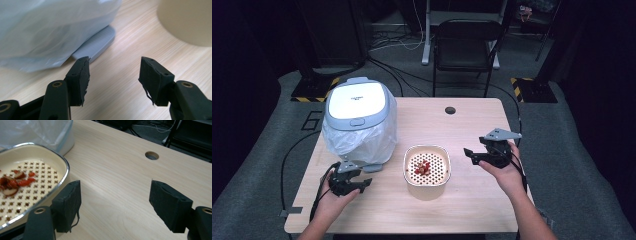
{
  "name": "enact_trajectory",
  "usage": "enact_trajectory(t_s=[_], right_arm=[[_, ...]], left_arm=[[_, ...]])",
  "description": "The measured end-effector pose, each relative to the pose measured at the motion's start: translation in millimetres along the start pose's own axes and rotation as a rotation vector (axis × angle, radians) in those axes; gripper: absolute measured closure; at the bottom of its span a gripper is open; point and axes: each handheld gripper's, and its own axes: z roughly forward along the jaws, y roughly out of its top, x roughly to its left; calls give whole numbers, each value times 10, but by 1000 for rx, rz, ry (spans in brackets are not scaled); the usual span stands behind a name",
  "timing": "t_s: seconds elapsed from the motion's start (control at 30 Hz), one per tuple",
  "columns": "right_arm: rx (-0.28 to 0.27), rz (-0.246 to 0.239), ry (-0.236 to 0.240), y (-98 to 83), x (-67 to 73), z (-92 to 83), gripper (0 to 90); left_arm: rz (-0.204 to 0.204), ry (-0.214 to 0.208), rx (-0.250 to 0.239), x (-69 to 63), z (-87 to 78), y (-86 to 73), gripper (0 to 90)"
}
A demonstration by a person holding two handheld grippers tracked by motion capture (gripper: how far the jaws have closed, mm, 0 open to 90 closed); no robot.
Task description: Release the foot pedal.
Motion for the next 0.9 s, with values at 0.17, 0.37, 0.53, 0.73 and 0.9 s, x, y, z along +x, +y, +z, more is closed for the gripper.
enact_trajectory(t_s=[0.17, 0.37, 0.53, 0.73, 0.9], right_arm=[[6, 26, -21, -212, 0, 4, 255], [29, 63, -45, -467, -15, 65, 255], [49, 98, -73, -685, -49, 123, 255], [59, 118, -101, -900, -133, 174, 255], [40, 150, -114, -1026, -171, 191, 255]], left_arm=[[-45, 9, -11, 70, -56, -86, 407], [-106, 31, -51, 194, -91, -224, 399], [-125, 54, -55, 289, -58, -310, 391], [-141, 63, -20, 368, 18, -395, 390], [-164, 62, -16, 395, 67, -431, 377]])
